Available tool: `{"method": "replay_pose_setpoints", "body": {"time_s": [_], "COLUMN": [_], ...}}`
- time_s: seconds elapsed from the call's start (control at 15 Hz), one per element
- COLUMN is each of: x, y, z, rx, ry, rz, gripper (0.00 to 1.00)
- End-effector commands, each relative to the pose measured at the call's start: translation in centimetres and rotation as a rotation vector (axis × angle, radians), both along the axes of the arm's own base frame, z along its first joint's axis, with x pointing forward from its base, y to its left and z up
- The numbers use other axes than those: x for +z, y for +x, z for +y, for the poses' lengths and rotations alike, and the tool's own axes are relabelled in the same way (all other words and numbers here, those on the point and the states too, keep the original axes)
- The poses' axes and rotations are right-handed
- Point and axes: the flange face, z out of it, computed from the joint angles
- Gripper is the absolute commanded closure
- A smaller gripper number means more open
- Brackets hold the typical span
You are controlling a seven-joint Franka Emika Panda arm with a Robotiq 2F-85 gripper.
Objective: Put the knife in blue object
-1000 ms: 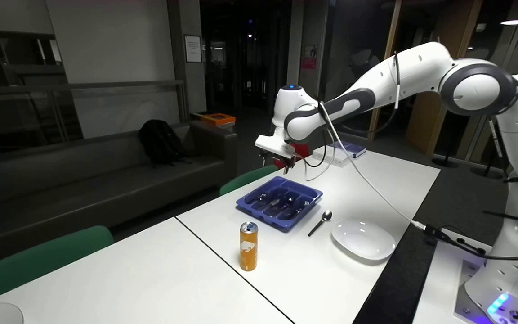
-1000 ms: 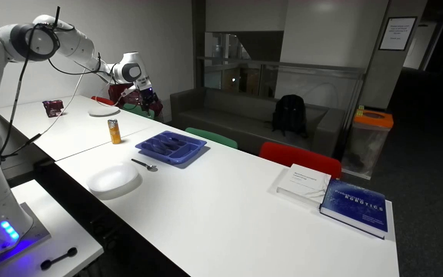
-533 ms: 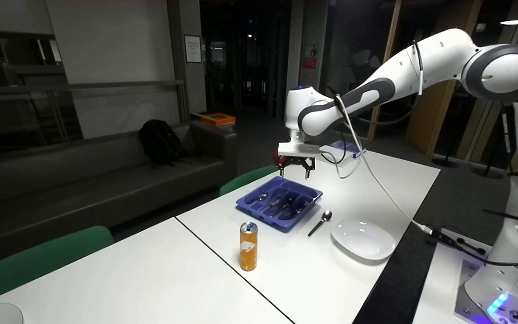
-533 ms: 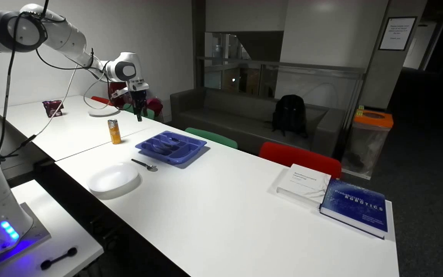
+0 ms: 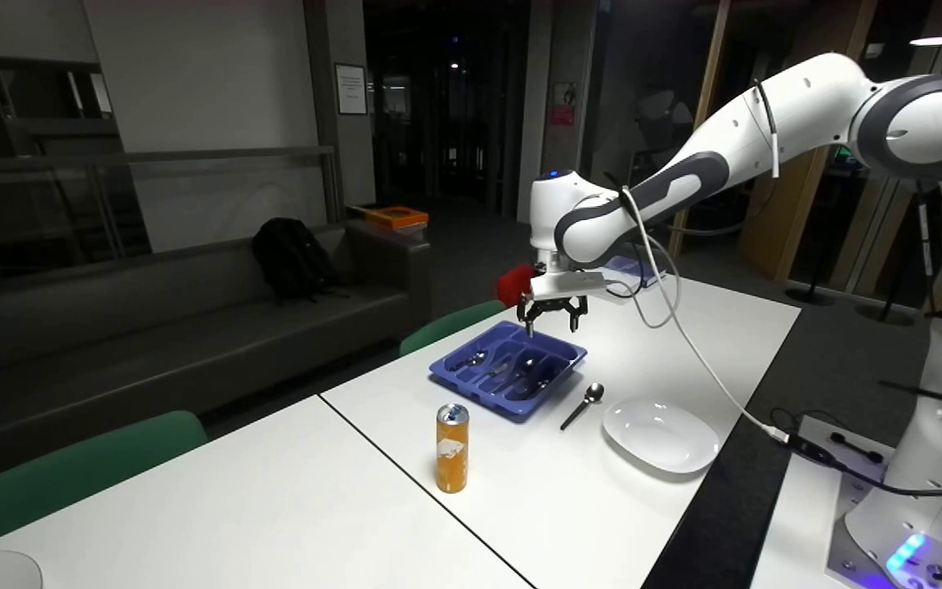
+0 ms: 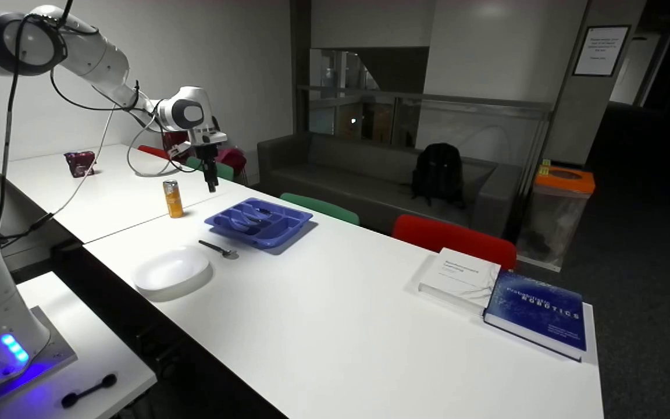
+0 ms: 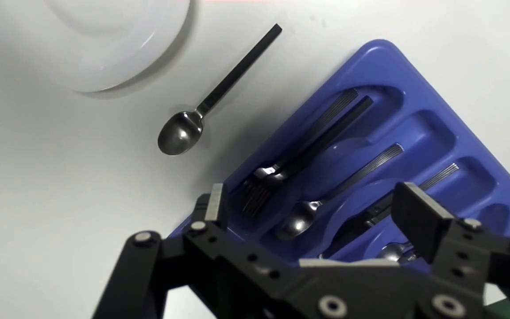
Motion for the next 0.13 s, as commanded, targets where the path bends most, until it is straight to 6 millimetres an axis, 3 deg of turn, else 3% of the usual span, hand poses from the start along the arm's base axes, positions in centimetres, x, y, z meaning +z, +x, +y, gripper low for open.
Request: {"method": "replay_pose_setpoints", "body": {"time_s": [0.0,0.07], "x": [0.11,0.18], "y": [0.0,-0.01], "z": [0.03,0.05], "rx": [0.001,0.002], "ry": [0.0,0.001], "rz": [0.0,-0.001], "gripper": [0.0,0.0]}}
